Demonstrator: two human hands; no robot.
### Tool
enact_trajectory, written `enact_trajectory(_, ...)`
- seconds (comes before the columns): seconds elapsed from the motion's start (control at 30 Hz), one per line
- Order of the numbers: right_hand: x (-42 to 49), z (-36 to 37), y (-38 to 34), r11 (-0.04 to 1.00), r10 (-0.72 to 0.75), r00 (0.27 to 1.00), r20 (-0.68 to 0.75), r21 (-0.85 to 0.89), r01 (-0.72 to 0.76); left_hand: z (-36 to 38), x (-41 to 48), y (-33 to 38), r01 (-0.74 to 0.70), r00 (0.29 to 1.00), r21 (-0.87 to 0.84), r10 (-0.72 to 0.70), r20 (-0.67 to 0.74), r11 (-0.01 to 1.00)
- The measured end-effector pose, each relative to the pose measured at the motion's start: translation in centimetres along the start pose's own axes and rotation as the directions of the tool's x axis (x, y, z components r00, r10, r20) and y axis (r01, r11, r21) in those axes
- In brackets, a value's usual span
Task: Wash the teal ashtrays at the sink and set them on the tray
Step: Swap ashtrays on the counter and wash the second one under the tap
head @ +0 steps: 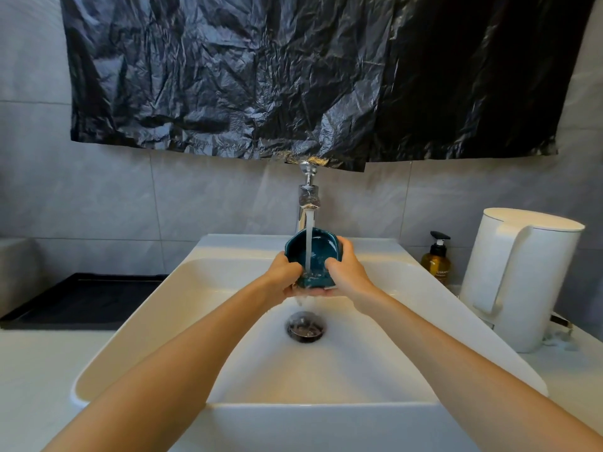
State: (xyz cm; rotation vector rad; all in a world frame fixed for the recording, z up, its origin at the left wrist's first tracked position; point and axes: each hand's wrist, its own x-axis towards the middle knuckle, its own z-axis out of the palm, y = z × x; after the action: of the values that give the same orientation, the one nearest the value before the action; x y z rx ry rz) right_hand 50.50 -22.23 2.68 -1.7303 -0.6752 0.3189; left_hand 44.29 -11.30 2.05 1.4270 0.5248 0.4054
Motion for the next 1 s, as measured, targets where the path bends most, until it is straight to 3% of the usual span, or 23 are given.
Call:
enact_trajectory(0.07, 0.0, 0.2, -0.2, 0.995, -0.041, 0.999, -0.02, -0.092, 0.039, -0.2, -0.2, 0.1, -0.001, 0.999, 0.075, -0.002, 0.038, 0.997)
enact_trajectory(0.17, 0.0, -0.2, -0.6, 0.975, -0.041, 0.998, -0.054, -0.221, 0.029, -0.3, -0.7, 0.1, -0.019, 1.0, 0.364, 0.025, -0.012, 0.931)
enact_trajectory(0.27, -0.2, -1.0, -0.9, 0.925, -0.021, 0.998, -0.061, -0.38, -0.004, -0.1, -0.4, 0.0, -0.124, 0.973, 0.552, 0.21, -0.095, 0.825)
enact_trajectory(0.33, -0.3, -1.3, -1.0, 0.875, -0.038, 0.998, -0.041, -0.484, 0.013, 0.1, -0.1, -0.2, -0.179, 0.955, 0.682, 0.293, -0.054, 0.709)
enact_trajectory(0.4, -0.3, -1.5, -1.0, 0.836, -0.052, 0.999, -0.011, -0.547, 0.037, 0.4, 0.1, -0.3, -0.245, 0.93, 0.742, 0.368, -0.002, 0.624)
enact_trajectory(0.53, -0.6, -1.5, -1.3, 0.806, -0.079, 0.997, 0.016, -0.588, 0.073, 0.5, 0.1, -0.3, -0.256, 0.907, 0.766, 0.42, -0.02, 0.589)
enact_trajectory(0.67, -0.4, -1.3, -1.4, 0.816, -0.11, 0.994, -0.014, -0.572, 0.082, 0.3, -0.3, -0.1, -0.24, 0.897, 0.722, 0.432, -0.089, 0.648)
enact_trajectory(0.73, -0.3, -1.4, -1.2, 0.792, -0.13, 0.991, -0.024, -0.603, 0.09, 0.4, -0.4, -0.4, -0.229, 0.937, 0.657, 0.345, -0.051, 0.718)
enact_trajectory(0.87, 0.0, -1.9, -1.1, 0.772, -0.151, 0.986, -0.069, -0.631, 0.074, 0.9, -0.7, -0.4, -0.105, 0.991, 0.245, 0.08, 0.109, 0.964)
enact_trajectory(0.93, 0.3, -2.3, -1.3, 0.792, -0.158, 0.982, -0.104, -0.607, 0.063, 1.2, -0.8, -0.1, -0.067, 0.985, 0.126, 0.046, 0.165, 0.99)
enact_trajectory(1.0, 0.3, -2.4, -1.3, 0.796, -0.17, 0.979, -0.117, -0.602, 0.066, 1.5, -1.3, 0.1, -0.07, 0.983, 0.116, 0.048, 0.18, 0.991)
